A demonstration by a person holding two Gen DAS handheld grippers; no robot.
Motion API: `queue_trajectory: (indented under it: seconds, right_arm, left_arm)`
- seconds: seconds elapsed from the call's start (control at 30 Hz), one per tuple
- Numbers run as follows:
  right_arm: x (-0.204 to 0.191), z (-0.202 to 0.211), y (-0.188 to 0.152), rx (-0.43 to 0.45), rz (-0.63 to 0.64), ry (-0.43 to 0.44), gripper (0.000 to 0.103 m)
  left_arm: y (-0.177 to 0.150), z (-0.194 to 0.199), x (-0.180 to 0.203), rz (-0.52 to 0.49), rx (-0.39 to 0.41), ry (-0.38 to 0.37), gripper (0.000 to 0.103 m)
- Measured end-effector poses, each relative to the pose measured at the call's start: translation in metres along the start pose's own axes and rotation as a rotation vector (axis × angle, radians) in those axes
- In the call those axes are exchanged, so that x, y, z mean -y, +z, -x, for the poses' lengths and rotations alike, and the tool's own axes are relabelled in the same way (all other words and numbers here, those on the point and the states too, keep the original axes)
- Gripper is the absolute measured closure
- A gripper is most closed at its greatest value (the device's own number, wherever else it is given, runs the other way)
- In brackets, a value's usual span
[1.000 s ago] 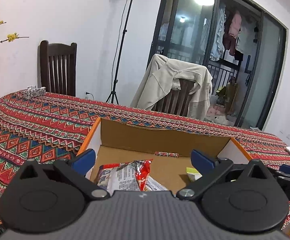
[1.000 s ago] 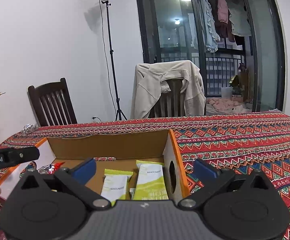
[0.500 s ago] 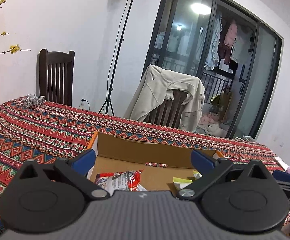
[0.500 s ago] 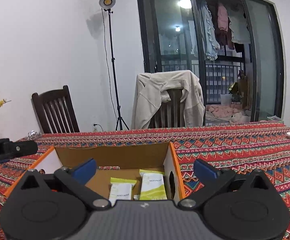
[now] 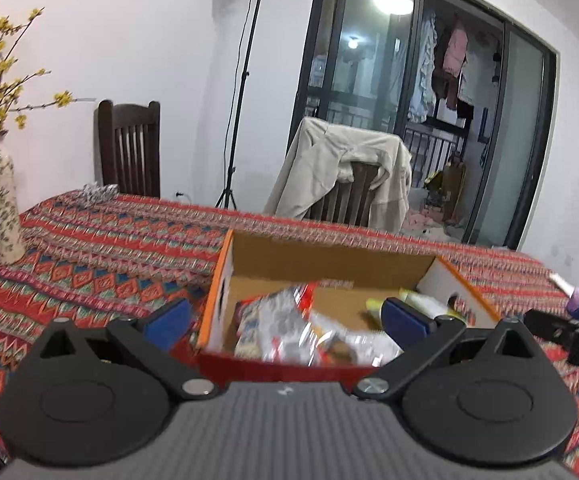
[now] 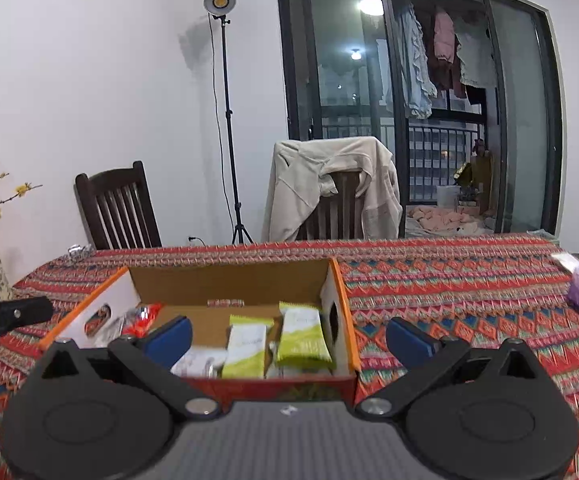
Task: Organize snacks
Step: 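Withdraw both tools from the box back toward the snack pile, then grasp a pink packet with the right tool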
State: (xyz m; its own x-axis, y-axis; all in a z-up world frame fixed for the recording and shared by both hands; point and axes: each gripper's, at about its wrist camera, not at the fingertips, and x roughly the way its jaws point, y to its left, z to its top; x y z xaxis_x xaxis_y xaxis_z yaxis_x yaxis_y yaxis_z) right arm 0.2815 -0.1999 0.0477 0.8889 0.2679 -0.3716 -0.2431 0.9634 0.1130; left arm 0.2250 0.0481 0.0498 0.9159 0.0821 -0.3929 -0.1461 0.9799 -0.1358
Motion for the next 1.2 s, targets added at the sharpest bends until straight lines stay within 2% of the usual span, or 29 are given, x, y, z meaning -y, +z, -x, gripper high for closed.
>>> queue_trajectory:
  seconds: [0.17, 0.3, 0.4, 0.53, 0.73, 1.0, 1.07, 1.2]
  right_arm:
    - [0.007, 0.017, -0.034, -0.052, 0.006, 0.003, 0.0]
    - [0.011, 0.023, -0.057, -0.114, 0.012, 0.002, 0.0]
    - [0.01, 0.029, -0.069, -0.134, 0.024, 0.005, 0.0]
    - [0.013, 0.023, -0.07, -0.148, 0.006, 0.006, 0.0]
    - [0.009, 0.017, -0.067, -0.152, 0.003, 0.015, 0.0]
    - [-0.005, 0.012, -0.07, -0.186, 0.011, 0.037, 0.0]
    - [-0.012, 0.011, -0.07, -0.192, 0.031, 0.038, 0.003]
    - [-0.019, 0.003, -0.071, -0.22, 0.057, 0.011, 0.016]
  left_arm:
    - [-0.033, 0.007, -0.014, -0.024, -0.041, 0.058, 0.0]
    - [-0.054, 0.009, -0.029, 0.001, -0.084, 0.054, 0.0]
    - [-0.062, 0.01, -0.035, 0.015, -0.087, 0.043, 0.0]
    - [-0.063, 0.013, -0.035, 0.021, -0.068, 0.01, 0.0]
    - [-0.064, 0.014, -0.033, 0.019, -0.056, -0.001, 0.0]
    - [-0.063, 0.011, -0.04, 0.055, -0.071, -0.021, 0.0]
    - [-0.064, 0.011, -0.04, 0.058, -0.076, -0.02, 0.0]
    - [-0.064, 0.012, -0.043, 0.073, -0.075, -0.025, 0.0]
